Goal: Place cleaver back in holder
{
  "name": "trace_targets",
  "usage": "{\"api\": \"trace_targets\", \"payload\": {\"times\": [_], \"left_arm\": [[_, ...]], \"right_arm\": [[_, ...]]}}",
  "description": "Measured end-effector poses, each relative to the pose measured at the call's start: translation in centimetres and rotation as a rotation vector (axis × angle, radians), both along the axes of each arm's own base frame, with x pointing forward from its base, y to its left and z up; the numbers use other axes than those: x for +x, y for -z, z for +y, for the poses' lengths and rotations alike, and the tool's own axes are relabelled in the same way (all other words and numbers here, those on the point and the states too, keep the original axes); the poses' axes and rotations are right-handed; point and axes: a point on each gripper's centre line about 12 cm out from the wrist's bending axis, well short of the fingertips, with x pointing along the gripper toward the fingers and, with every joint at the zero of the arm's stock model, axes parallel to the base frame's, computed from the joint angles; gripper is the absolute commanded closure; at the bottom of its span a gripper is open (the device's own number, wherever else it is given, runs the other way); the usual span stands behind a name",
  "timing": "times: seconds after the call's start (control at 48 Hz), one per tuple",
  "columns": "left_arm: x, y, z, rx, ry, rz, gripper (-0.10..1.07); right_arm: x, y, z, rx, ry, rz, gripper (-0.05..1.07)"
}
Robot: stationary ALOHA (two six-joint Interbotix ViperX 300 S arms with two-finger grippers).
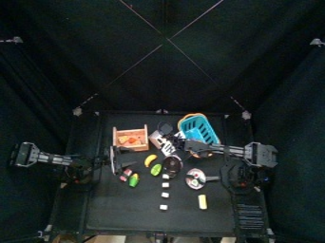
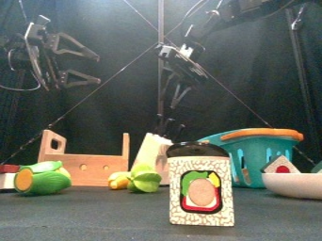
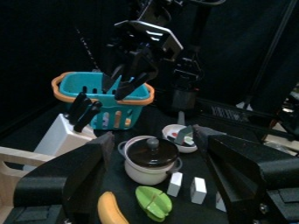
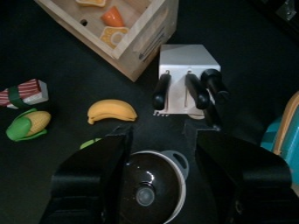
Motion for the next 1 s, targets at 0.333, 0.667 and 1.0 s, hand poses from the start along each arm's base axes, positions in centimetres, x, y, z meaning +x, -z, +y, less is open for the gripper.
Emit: {"api": "trace_targets", "payload": {"times": [0.333, 0.667, 1.0], "left_arm": [[0.0, 0.1, 0.0, 0.0, 0.0, 0.002, -0.05], [0.0, 0.1, -0.1, 0.0, 0.006, 0.003, -0.05], [-0.2, 0.4, -0.4, 0.001, 0.016, 0.012, -0.05]], "right_arm": [[0.0, 0.3, 0.1, 0.0, -0.003, 0.01, 0.17], [-0.1, 0.5, 0.3, 0.0, -0.011, 0.025, 0.17], [-0.3, 0.9, 2.0, -0.019, -0.052, 0.052, 0.17]]}}
